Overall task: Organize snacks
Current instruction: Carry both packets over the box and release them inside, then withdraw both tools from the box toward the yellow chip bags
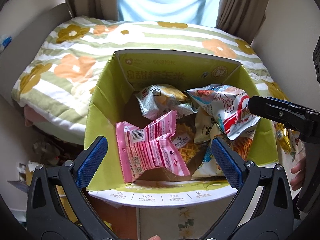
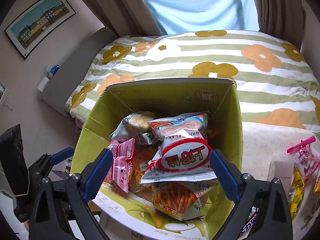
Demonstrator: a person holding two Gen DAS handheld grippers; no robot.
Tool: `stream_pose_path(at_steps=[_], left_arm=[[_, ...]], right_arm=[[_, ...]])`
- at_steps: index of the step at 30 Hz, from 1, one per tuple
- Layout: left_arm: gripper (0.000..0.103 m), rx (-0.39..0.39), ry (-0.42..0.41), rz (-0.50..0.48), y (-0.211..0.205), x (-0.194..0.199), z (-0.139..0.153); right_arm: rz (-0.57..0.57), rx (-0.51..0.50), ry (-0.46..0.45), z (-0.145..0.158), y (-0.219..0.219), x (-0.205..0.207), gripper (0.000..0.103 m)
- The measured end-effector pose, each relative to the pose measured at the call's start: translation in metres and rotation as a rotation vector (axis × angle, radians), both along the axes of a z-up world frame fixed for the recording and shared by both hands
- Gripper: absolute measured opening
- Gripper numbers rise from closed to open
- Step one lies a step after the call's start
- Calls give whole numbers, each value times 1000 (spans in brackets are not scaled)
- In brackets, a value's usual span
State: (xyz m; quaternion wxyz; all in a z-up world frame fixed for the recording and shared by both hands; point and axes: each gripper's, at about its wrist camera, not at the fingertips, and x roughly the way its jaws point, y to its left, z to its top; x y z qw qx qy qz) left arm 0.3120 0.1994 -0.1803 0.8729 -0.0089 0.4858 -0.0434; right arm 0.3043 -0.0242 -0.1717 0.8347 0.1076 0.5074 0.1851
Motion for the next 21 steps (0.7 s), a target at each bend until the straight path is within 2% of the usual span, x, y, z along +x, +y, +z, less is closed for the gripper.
stream_pose_path(at_steps=[5, 11, 21], left_arm=[[103, -5, -4, -10, 0, -4, 3], [103, -23, -14, -27, -10, -11, 12], [103, -23, -63, -34, -63, -30, 35]], right_arm=[[-11, 18, 12, 4, -2, -8, 96], [3, 6, -26, 23, -9, -24, 96], [0, 12, -126, 56, -68, -53, 96]])
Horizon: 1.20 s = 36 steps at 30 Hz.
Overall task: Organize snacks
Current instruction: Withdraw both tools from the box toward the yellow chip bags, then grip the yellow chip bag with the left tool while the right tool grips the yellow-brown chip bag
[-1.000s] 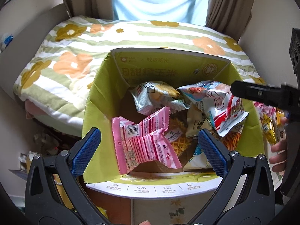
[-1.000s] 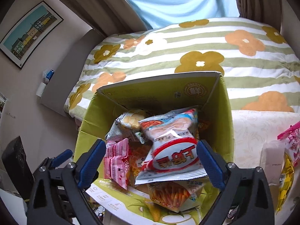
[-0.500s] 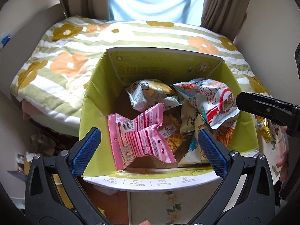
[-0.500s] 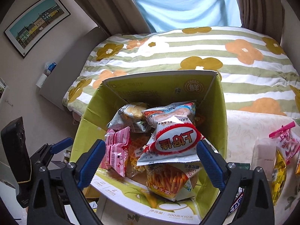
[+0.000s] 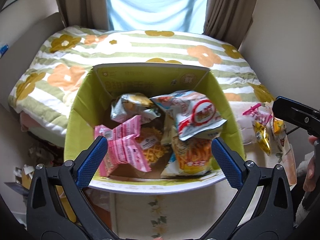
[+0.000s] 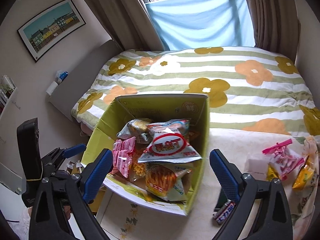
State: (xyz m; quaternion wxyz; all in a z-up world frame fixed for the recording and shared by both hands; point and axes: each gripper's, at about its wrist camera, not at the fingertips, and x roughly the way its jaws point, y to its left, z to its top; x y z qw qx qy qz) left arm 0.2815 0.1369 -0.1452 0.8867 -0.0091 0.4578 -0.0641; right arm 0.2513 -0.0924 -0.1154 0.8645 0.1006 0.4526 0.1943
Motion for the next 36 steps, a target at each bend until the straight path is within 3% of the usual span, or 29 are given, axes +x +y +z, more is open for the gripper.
stream_pose_path(at_steps=[8, 17, 22, 27, 32, 36], left_arm=[[103, -25, -42, -7, -86, -22, 17], [103, -45, -38, -88, -210, -37, 5], [102, -72, 23, -111, -262, -32, -17], [101, -59, 73, -136, -299, -19, -45], [87, -19, 148, -163, -327, -2, -87], [86, 3, 177, -157, -338, 8, -113]], right_arm=[[-45, -45, -59, 18, -95, -23, 96], [-94, -120, -93, 16, -206, -45, 96], [-71, -195, -100, 3, -242, -48, 96], [-63, -202, -66, -20, -270, -42, 96], [-64, -206, -7, -51, -289, -38, 96], [-58, -211, 32, -74, -298, -33, 96]])
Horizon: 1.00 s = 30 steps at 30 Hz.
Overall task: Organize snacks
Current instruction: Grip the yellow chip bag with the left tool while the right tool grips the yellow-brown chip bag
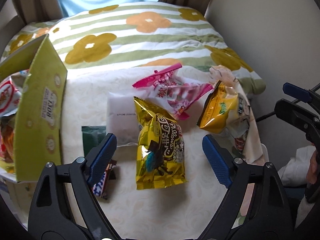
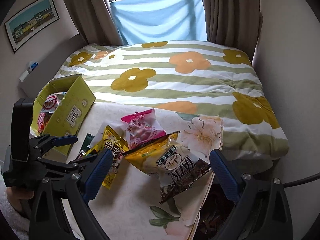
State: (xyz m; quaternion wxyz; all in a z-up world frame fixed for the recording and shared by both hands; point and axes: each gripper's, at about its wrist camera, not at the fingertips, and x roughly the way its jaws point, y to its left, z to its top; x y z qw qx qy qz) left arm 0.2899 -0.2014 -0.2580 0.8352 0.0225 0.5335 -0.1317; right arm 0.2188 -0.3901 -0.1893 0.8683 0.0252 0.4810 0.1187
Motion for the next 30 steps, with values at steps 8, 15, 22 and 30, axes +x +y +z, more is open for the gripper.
stream_pose_path(at_steps=[8, 15, 22, 30], left_arm=[[66, 57, 62, -1, -14, 16, -34], [48, 89, 59, -6, -20, 15, -48], [43, 137, 27, -52, -27, 11, -46], [30, 133, 23, -85, -31, 6, -39]], right_arm=[[15, 3, 58, -32, -3, 13, 96], [77, -15, 72, -46, -3, 20, 96], [131, -12, 96, -61, -2, 25, 96], [285, -120, 127, -77, 22, 26, 96]])
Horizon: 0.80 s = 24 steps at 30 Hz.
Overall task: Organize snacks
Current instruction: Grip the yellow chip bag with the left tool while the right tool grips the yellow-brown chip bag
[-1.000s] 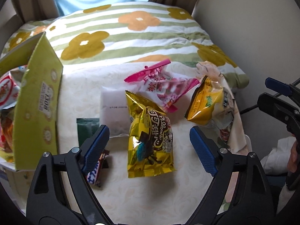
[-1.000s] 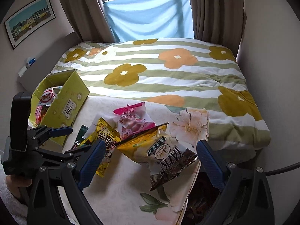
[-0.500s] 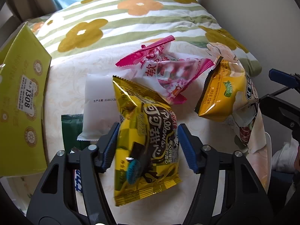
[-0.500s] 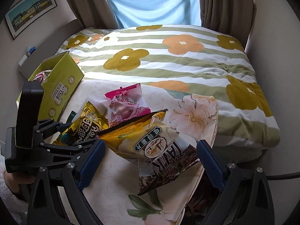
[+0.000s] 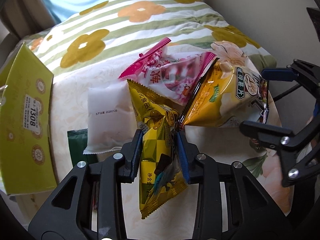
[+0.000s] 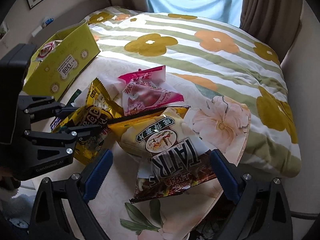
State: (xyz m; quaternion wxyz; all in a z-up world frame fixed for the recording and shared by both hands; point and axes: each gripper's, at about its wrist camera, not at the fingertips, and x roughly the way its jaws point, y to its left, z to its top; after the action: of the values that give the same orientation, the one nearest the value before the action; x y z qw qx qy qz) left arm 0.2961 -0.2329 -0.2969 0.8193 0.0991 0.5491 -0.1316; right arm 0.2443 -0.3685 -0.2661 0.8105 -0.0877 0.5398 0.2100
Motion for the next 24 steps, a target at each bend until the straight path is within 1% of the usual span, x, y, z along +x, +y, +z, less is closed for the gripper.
stream_pose_path(at_steps=[4, 11, 16, 19, 24], left_arm=[[30, -11, -5, 0, 2, -2, 7], [30, -11, -2, -7, 2, -4, 7], [30, -15, -8, -8, 0, -5, 11], [30, -11, -19, -9, 1, -7, 14], [30, -19, -31, 5, 5, -10, 22]], right_arm=[[18, -19, 4, -6, 2, 2, 96], [63, -38, -7, -13, 4, 10, 96], [170, -86, -16, -11, 11, 9, 96], [244, -136, -17, -14, 17, 7, 96], [336, -267, -28, -31, 28, 10, 96]])
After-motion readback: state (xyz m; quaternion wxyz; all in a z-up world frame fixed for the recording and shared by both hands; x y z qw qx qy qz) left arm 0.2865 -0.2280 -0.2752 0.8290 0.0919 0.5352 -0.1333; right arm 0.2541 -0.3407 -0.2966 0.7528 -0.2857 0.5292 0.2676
